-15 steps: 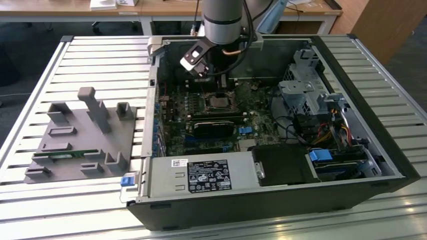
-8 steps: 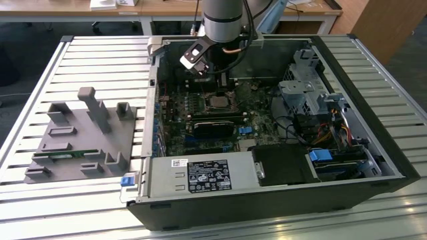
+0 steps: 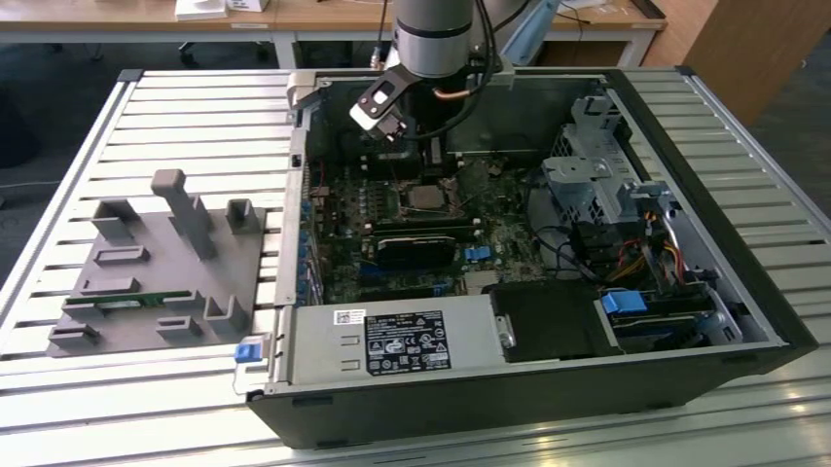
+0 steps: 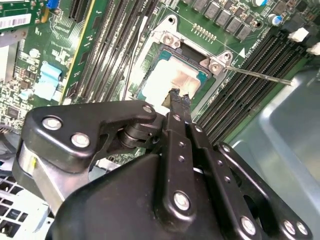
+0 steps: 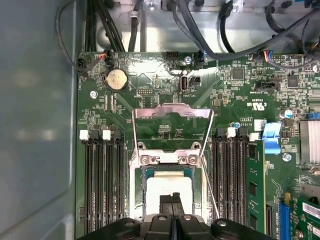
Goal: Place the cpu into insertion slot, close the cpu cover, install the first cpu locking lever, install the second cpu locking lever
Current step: 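Close the cpu cover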
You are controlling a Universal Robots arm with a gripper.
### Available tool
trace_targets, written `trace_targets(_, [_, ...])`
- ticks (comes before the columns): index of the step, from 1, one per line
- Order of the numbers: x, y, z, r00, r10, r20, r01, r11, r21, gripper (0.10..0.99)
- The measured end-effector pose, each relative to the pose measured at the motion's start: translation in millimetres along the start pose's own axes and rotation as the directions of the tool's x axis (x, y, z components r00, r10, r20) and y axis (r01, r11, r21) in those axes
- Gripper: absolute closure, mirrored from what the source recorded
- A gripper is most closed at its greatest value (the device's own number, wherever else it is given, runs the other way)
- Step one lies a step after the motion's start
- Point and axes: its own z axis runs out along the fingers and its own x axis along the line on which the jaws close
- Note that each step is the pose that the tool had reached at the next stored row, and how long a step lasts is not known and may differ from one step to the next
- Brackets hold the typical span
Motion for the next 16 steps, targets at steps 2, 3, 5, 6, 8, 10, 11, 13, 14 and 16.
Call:
trace_targets(2, [-0.1, 0.1, -3.3, 1.0, 0.0, 0.0001, 0.0, 1.0, 0.0, 0.98])
trace_targets(3, [-0.1, 0.2, -4.6, 1.0, 0.0, 0.0001, 0.0, 1.0, 0.0, 0.98])
trace_targets(5, [-0.2, 0.4, -8.2, 1.0, 0.0, -0.0001, 0.0, 1.0, 0.0, 0.98])
trace_targets(6, [-0.2, 0.5, -10.2, 1.0, 0.0, 0.0, 0.0, 1.0, 0.0, 0.98])
trace_targets(8, [-0.3, 0.7, -14.6, 1.0, 0.0, -0.0002, 0.0, 1.0, 0.0, 0.98])
trace_targets(10, [-0.4, 0.9, -18.6, 1.0, 0.0, -0.0004, 0.0, 1.0, 0.0, 0.98])
trace_targets(11, [-0.4, 1.0, -20.5, 1.0, 0.0, -0.0009, 0.0, 1.0, 0.0, 0.98])
trace_targets(13, [-0.5, 1.3, -22.6, 1.0, 0.0, -0.0016, 0.0, 1.0, 0.0, 0.98])
trace_targets(14, [-0.4, 1.7, -22.6, 1.0, 0.0, -0.0023, 0.0, 1.0, 0.0, 0.98])
trace_targets(16, [-0.3, 4.4, -22.6, 1.0, 0.0, -0.0032, 0.0, 1.0, 0.0, 0.98])
